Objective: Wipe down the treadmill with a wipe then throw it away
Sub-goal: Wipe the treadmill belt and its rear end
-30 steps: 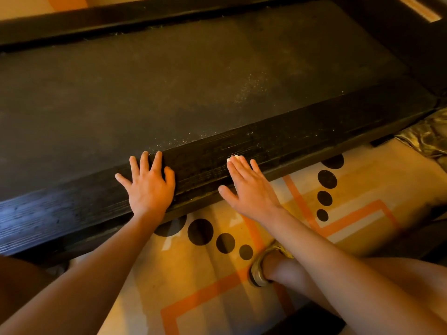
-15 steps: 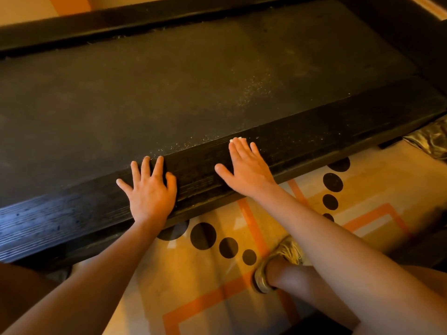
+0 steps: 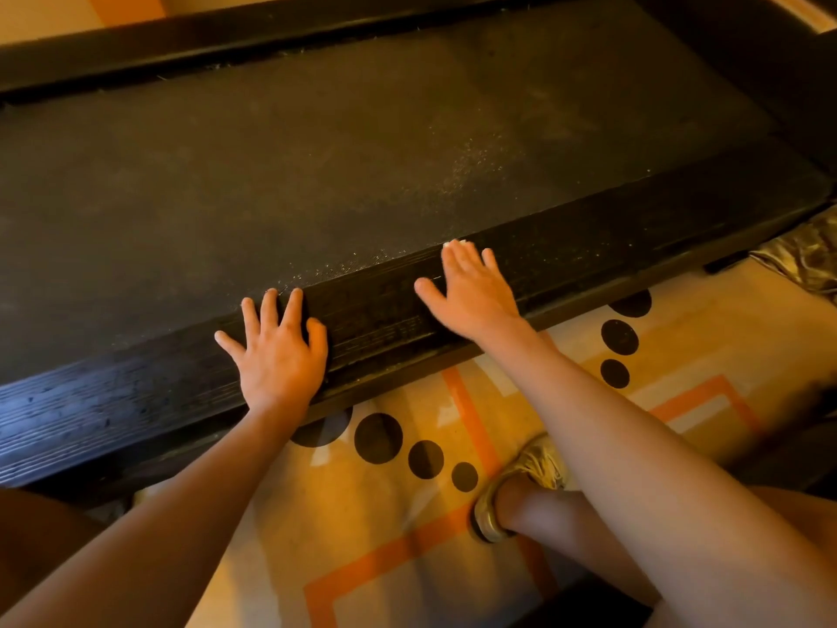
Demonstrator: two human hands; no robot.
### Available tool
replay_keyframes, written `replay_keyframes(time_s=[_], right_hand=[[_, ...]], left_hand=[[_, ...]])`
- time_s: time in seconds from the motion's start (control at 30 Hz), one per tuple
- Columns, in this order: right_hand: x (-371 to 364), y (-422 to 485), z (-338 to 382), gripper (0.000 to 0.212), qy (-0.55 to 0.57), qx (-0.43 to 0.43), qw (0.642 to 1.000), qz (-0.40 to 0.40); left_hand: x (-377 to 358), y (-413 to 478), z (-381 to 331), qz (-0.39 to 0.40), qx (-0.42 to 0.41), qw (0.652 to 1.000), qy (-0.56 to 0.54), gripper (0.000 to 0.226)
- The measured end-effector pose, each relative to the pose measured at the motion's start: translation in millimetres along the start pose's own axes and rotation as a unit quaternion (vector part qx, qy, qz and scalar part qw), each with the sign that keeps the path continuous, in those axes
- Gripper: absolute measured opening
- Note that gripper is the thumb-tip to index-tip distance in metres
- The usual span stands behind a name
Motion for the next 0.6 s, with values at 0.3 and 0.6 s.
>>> replay_keyframes(time_s=[0.3,0.6], right_hand=[[-12,-15,25,0.081,-0.003,0.054,0.999,-0.005],[-20,-38,53,0.081,0.018,0.076,0.997,0.024]], left_hand=[[1,0,1,0.008,0.003,1.000,0.000,0.056],[0,1,3,0.008,0.004,1.000,-0.002,0.056]])
Point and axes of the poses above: each hand's wrist, its own y-axis towards the middle knuckle, its own x-axis out of the back of the hand, z = x × y, the point moved 10 cm from there along y, towards the middle knuckle, and after that the axes turned 3 degrees about -x, right-handed, at the moved point
